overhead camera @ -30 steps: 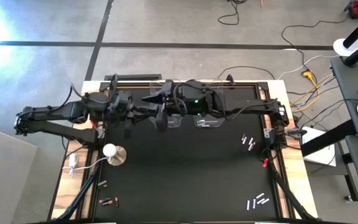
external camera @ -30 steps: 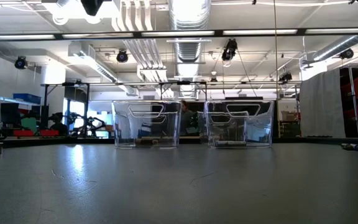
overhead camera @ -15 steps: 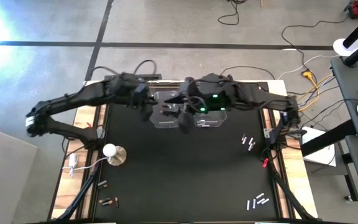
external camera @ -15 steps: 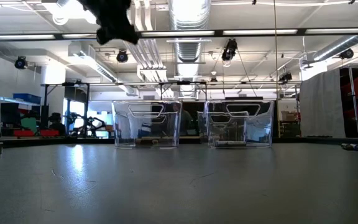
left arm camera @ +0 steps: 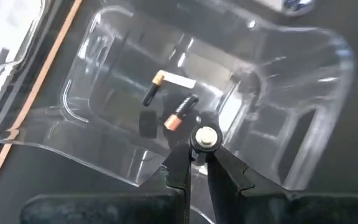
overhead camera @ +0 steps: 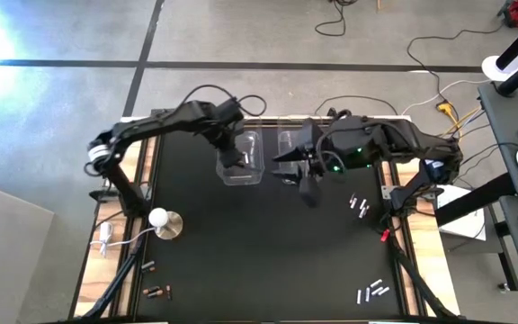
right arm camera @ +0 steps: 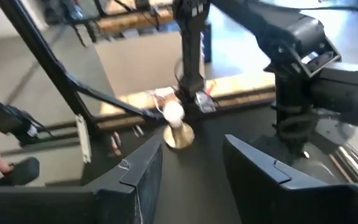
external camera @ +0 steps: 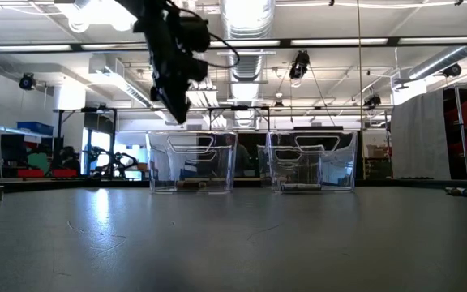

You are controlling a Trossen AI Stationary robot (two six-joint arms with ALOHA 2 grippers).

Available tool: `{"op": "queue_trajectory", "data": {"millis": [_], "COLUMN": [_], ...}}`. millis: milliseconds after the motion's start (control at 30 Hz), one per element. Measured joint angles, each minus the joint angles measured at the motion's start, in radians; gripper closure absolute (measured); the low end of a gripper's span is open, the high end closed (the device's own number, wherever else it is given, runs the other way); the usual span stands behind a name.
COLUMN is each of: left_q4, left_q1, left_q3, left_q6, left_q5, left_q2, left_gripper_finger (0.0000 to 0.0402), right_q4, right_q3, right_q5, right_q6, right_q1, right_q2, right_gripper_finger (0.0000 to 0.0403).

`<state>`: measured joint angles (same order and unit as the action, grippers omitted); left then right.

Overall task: Sort batteries
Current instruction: Put the black battery into the left transparent bin

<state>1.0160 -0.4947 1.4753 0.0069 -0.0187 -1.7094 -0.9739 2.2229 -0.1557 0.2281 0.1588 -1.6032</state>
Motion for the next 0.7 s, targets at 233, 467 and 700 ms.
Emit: {"op": "queue_trajectory", "data": {"millis": [233,467,700], "left_q4": [0.021,0.012,-0.022], "left_q1": [-0.02,-0.021,-0.019], "left_q3": [0.053,0.069,0.069], "left_q6": [0.028,0.037,0.038], "left_q5": [0.001,0.001,0.023], "left_q2": [-0.127,-0.213,-0.29], "left_gripper_finger": [0.0384,0.0384,0.0385], "right_q4": [-0.079,-0.078,-0.076], "right_q3": [-0.008,-0.012,-0.014], "right_q5": [-0.012,-0.013,-0.013], "right_q6": [0.061,0.061,0.061], "right_q1": [0.019,0.02,0.02], "right_q2": [-0.001,-0.002,-0.002], "right_gripper_finger": [0.0252,0.0247,0.0252]}}
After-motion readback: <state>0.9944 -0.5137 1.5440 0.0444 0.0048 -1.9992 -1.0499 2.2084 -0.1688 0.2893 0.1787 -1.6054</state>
